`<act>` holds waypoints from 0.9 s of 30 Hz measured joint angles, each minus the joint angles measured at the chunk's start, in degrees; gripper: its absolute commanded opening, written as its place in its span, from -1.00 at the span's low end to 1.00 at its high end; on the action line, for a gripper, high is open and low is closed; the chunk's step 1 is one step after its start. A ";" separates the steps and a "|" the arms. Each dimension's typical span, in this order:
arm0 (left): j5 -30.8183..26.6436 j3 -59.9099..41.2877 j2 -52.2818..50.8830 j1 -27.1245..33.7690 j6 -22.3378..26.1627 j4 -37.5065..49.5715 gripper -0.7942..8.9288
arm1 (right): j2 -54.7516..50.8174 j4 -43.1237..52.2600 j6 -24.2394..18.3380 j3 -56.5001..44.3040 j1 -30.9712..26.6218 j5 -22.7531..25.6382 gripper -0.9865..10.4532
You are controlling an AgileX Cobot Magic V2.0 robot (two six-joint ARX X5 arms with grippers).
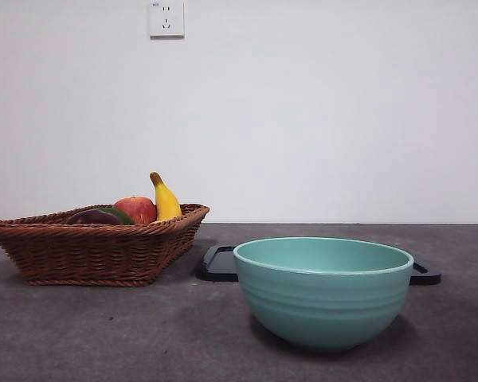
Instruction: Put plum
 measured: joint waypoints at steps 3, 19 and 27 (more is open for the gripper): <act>0.00 0.00 0.00 0.00 0.00 0.00 -0.82 | 0.00 -2.80 0.57 -0.31 0.00 0.02 -0.82; 0.00 0.00 0.00 0.00 0.00 0.00 -0.82 | 0.00 -4.02 0.72 -0.31 0.00 0.02 -0.82; 0.00 0.00 0.00 0.00 0.00 0.00 -0.82 | 0.00 -4.02 0.72 -0.31 0.00 0.00 -0.82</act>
